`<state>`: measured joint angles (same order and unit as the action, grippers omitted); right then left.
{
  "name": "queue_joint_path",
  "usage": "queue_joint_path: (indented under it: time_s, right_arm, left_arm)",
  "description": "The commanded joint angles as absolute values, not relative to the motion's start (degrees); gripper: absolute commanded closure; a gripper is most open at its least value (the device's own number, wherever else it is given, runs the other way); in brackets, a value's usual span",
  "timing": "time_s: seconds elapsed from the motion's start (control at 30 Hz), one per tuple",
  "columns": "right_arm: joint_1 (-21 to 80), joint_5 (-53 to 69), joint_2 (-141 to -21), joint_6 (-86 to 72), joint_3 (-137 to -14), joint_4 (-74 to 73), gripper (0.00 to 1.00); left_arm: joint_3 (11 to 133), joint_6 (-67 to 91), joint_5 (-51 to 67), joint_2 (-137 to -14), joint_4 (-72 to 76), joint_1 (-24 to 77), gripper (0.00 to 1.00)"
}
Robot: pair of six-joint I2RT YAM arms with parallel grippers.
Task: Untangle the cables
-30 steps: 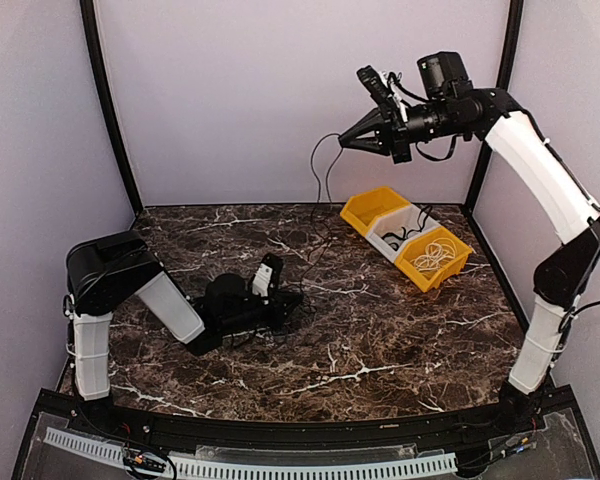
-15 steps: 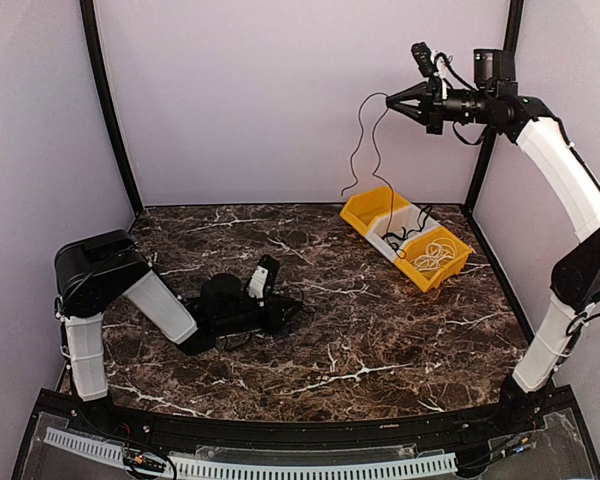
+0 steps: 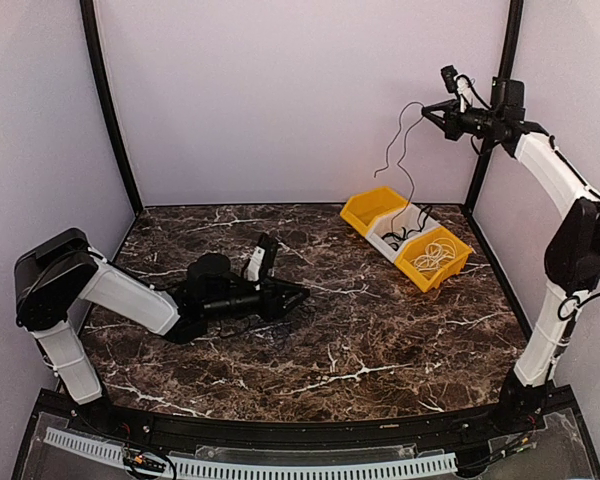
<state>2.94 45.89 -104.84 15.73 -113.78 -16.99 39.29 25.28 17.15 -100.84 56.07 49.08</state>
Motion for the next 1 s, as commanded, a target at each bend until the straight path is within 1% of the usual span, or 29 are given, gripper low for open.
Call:
queue_joint_path:
  time_s: [0.0,0.2,0.4,0.63,0.8,0.97]
  right_arm:
    - [1.54,37.82,-109.08,14.45,-111.77,-12.38,1.0]
    - [1.45,33.7,-114.72,18.01,-109.21,-16.53,1.0]
    - [1.52,30.85,-116.33,21.97,-108.51,-22.57,1.0]
    - [1.51,29.53,-112.92,24.87,-104.33,-26.09,1.0]
    - [1.49,32.98,-106.26,24.08,-99.93,-24.72,1.0]
    - [1.54,32.94,-102.5,22.76,-98.64,-23.17,1.0]
  left_arm:
    - [38.94,24.4,17.82,-96.41,53.93,49.39,0.64]
    - [38.89,23.65,17.39,-95.89,53.19,49.53,0.64]
    - [38.59,23.43,17.03,-96.4,53.09,49.49,0.64]
    - [38.77,23.38,17.16,-98.15,54.03,49.49,0.63]
    - [39.11,23.33,17.55,-99.05,54.19,49.57,0.63]
    - [39.2,23.13,17.94,-99.43,54.47,49.53,0.63]
